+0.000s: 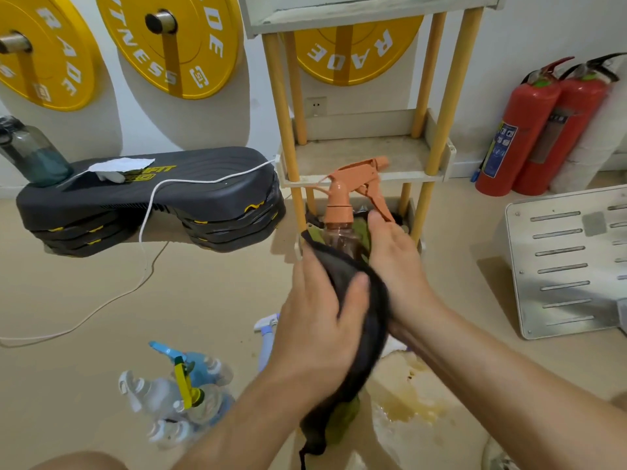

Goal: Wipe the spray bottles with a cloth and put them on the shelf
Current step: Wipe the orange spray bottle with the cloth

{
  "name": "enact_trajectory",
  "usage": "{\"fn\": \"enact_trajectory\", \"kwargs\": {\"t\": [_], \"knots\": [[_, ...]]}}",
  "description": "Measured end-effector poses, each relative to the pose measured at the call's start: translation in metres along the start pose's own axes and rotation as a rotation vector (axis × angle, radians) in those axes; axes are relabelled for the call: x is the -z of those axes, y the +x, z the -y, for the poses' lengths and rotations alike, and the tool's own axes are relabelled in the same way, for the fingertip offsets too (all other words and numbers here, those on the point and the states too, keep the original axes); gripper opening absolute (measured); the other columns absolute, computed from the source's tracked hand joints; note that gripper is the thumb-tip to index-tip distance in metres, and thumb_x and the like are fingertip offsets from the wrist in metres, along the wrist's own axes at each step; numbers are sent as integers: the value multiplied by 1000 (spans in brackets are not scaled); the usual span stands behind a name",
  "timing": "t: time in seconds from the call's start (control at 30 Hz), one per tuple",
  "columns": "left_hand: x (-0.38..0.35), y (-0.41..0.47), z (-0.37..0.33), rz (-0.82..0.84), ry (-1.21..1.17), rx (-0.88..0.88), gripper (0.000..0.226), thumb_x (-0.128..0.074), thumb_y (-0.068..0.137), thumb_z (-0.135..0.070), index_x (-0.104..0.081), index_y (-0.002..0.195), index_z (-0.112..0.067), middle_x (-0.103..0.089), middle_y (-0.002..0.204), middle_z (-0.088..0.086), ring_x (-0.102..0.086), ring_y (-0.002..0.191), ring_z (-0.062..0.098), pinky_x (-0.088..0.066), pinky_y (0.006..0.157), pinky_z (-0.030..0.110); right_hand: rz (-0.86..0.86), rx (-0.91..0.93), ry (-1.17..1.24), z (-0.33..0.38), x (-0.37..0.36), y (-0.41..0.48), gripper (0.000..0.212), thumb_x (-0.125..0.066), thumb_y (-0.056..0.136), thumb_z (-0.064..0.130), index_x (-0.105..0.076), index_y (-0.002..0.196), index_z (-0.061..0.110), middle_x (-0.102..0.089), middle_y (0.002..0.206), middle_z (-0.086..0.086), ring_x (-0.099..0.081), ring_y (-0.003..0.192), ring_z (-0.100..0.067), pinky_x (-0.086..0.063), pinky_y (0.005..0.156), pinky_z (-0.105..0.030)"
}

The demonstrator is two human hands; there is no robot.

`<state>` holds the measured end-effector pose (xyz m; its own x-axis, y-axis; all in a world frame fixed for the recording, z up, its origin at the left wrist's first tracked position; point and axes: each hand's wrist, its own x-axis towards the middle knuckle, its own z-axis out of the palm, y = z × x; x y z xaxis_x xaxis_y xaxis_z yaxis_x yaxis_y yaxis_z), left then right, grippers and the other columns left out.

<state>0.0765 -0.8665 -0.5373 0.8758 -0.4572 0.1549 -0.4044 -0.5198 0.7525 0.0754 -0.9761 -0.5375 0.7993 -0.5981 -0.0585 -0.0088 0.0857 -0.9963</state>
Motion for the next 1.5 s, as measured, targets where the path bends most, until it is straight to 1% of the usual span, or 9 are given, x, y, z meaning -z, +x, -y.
{"fn": "enact_trajectory", "kwargs": {"t": [0.1, 0.27, 0.47, 0.63, 0.7, 0.83, 1.17, 1.37, 1.5], "knots": [[-4, -6, 12, 54, -44, 2, 78, -50, 80, -62, -32, 149, -30, -54, 136, -13, -52, 124, 5, -44, 103, 30, 47, -190, 190, -12, 7, -12, 39, -43, 105, 31, -72, 88, 13, -76, 85, -9, -72, 87, -24, -59, 77, -34], [15, 22, 16, -80, -407, 135, 21, -80, 81, -27, -69, 98, -22, -75, 86, -8, -69, 78, 0, -51, 69, 18, 188, -175, 198, -4, 1, -21, 37, -44, 105, 30, -74, 98, 11, -76, 95, -13, -73, 91, -23, -58, 80, -33], [33, 46, 19, -293, -715, 342, 29, -78, 65, -36, -70, 85, -16, -76, 87, 8, -72, 82, 25, -58, 82, 50, 465, 85, -184, 21, 11, -20, 24, -62, 94, 39, -71, 105, 20, -74, 98, 0, -71, 92, -12, -57, 86, -30], [49, 56, 23, -405, -996, 408, 19, -73, 81, -29, -70, 87, -12, -71, 85, 14, -71, 82, 31, -58, 78, 48, 714, -12, -331, 12, 18, -22, 87, -79, 64, 61, -34, 137, 49, -56, 125, 23, -61, 110, -1, -57, 85, -28], [48, 53, 19, -388, -1009, 406, 20, -72, 87, -31, -69, 89, -11, -71, 82, 11, -71, 77, 27, -59, 76, 45, 779, -24, -344, 14, 21, -21, 77, -81, 65, 54, -35, 128, 51, -59, 114, 25, -64, 99, 2, -56, 72, -18], [44, 48, 16, -287, -1021, 393, 19, -69, 89, -31, -68, 90, -12, -71, 79, 9, -71, 75, 24, -60, 71, 39, 808, 52, -518, 15, 20, -23, 89, -92, 62, 40, -31, 127, 43, -58, 120, 23, -59, 109, 3, -51, 95, -21], [8, 28, 10, -247, -892, 309, 53, -81, 71, -27, -61, 119, -16, -74, 105, 6, -73, 96, 22, -59, 82, 38, 267, 353, -856, -4, 5, -31, 100, -87, 54, 44, -27, 134, 32, -42, 108, 5, -51, 98, -15, -52, 81, -32], [42, 47, 23, -149, -1130, 350, 6, -72, 82, -13, -68, 86, -9, -69, 86, 16, -68, 80, 30, -57, 79, 45, 634, 188, -619, 14, 17, -16, 78, -90, 54, 42, -45, 117, 31, -56, 107, 10, -60, 98, -10, -56, 85, -41], [67, 56, 34, 262, -1281, 93, 40, -84, 63, -23, -68, 94, -3, -68, 92, 15, -64, 86, 28, -53, 86, 39, 937, -81, -218, 22, 25, -12, 82, -83, 61, 35, -48, 134, 23, -61, 126, -12, -61, 116, -33, -49, 99, -58]]}}
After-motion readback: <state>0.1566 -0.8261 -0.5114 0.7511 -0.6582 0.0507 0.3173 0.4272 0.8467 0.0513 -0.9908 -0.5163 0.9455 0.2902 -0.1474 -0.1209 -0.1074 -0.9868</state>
